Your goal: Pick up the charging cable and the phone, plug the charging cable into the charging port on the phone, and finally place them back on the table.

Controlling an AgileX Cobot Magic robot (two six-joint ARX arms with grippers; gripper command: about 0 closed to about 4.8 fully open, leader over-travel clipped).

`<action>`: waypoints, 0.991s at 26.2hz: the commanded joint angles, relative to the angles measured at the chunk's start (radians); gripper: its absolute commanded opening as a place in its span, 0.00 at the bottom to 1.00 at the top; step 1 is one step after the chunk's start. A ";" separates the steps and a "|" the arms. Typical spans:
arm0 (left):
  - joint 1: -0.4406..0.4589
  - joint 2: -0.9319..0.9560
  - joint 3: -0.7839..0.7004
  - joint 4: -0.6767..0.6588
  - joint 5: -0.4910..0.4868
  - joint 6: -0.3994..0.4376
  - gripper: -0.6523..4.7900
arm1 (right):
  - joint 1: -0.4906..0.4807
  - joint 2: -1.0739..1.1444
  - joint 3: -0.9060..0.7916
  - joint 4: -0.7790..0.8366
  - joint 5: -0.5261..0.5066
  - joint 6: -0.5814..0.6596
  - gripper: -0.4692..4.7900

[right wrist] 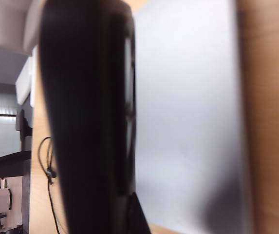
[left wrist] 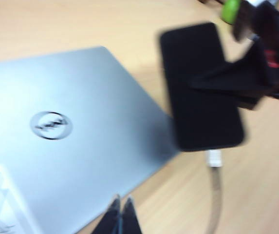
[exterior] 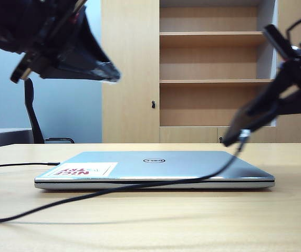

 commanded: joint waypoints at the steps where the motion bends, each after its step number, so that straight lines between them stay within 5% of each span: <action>1: 0.062 -0.025 0.016 -0.036 0.001 0.052 0.11 | -0.063 -0.009 0.056 -0.152 -0.043 -0.120 0.08; 6: 0.140 -0.079 0.016 -0.065 0.001 0.087 0.11 | -0.140 -0.008 0.172 -0.364 -0.031 -0.317 0.08; 11: 0.164 -0.100 0.016 -0.093 0.001 0.101 0.11 | -0.188 0.012 0.248 -0.457 0.007 -0.377 0.08; 26: 0.167 -0.102 0.016 -0.103 0.001 0.117 0.11 | -0.210 0.333 0.393 -0.523 0.013 -0.515 0.08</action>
